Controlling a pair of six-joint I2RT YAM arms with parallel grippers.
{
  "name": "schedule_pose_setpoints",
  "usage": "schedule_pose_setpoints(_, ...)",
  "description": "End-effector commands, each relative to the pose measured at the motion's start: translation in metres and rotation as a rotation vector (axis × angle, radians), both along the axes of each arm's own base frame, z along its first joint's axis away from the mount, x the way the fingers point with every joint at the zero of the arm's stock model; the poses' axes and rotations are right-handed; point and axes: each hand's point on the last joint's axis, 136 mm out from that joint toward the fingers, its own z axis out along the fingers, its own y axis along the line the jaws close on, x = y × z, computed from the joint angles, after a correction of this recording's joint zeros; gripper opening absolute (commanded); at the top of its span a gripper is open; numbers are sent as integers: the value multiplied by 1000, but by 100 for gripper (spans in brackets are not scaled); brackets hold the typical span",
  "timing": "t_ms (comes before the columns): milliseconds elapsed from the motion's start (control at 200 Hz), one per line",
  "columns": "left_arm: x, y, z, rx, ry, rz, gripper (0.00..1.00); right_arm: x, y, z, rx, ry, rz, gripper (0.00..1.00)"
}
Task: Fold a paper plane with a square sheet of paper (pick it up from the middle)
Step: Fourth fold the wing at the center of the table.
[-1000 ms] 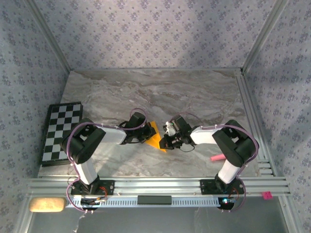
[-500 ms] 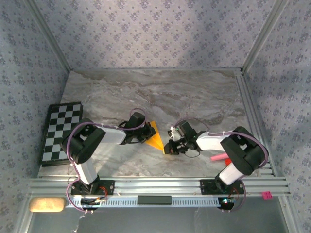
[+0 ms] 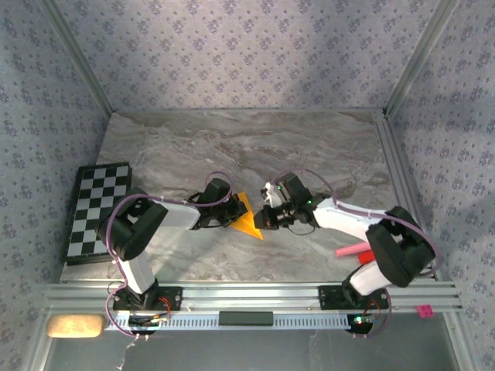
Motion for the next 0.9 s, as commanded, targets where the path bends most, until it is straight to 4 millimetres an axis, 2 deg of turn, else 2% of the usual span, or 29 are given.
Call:
schedule_pose_setpoints(0, -17, 27, -36, 129, 80, 31, 6, 9, 4, -23, -59, 57, -10, 4)
schedule_pose_setpoints(195, -17, 27, -35, 126, 79, 31, 6, 22, 15, -38, -89, 72, -29, 4)
schedule_pose_setpoints(435, -18, 26, -36, 124, 80, 29, 6, 21, 5, -61, -138, 117, -47, 4)
schedule_pose_setpoints(590, -17, 26, -35, 124, 78, 28, 6, 10, -4, -78, -159, 161, -48, 4)
schedule_pose_setpoints(735, -17, 27, -34, 126, 75, 30, 6, -9, -14, -95, -180, 206, -37, 4)
schedule_pose_setpoints(895, -13, 24, -27, 118, 57, 23, 7, -20, -26, -104, -218, 246, -59, 3)
